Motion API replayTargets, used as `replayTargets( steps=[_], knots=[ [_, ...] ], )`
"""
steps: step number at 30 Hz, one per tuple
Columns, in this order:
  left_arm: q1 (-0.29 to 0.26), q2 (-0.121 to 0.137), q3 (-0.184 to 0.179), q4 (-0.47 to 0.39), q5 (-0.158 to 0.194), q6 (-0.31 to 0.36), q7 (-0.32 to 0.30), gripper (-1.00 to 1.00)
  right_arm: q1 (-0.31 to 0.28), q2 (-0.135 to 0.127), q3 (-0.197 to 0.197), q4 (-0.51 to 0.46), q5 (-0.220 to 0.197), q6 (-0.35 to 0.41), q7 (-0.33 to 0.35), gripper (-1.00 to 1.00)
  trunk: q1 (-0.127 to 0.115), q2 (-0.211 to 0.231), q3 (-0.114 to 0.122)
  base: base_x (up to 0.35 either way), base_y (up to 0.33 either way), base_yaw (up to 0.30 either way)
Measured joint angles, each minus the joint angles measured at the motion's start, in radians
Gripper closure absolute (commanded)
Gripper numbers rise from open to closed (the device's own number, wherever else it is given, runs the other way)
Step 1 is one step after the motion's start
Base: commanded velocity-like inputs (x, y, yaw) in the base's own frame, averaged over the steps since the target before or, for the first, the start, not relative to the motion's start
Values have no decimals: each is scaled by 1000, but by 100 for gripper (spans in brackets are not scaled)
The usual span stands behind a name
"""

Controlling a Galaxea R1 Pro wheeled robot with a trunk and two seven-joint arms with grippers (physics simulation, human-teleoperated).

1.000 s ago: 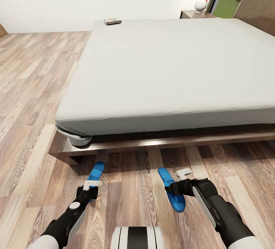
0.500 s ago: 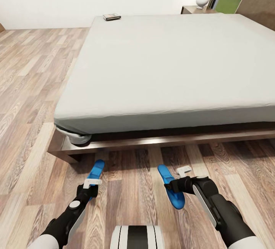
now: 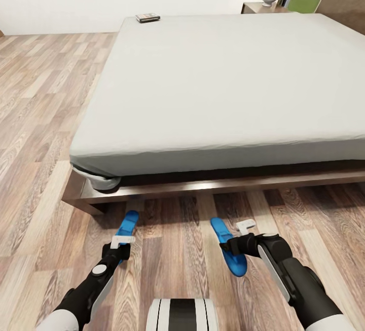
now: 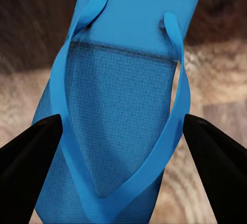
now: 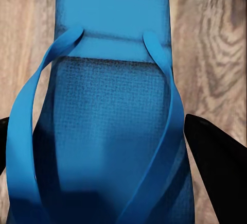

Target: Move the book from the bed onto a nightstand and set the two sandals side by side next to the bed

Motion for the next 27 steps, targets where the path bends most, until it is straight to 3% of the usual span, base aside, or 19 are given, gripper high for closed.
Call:
replayTargets(
  steps=[14,19,24,27],
  knots=[
    [-13,0,3,2,54,5,1,100,7,-9,-3,-46,-2,-2,0,100,2,-1,-15,0,0,0],
    [-13,0,3,2,58,5,2,100,9,-11,-4,-53,-2,-2,0,100,2,-1,-15,0,0,0],
    [-13,0,3,1,60,5,2,100,9,-11,-4,-54,-2,-2,0,100,4,-2,-35,0,0,0],
    [-13,0,3,1,60,4,3,100,9,-12,-4,-54,-2,-2,0,100,4,-2,-35,0,0,0]
  ],
)
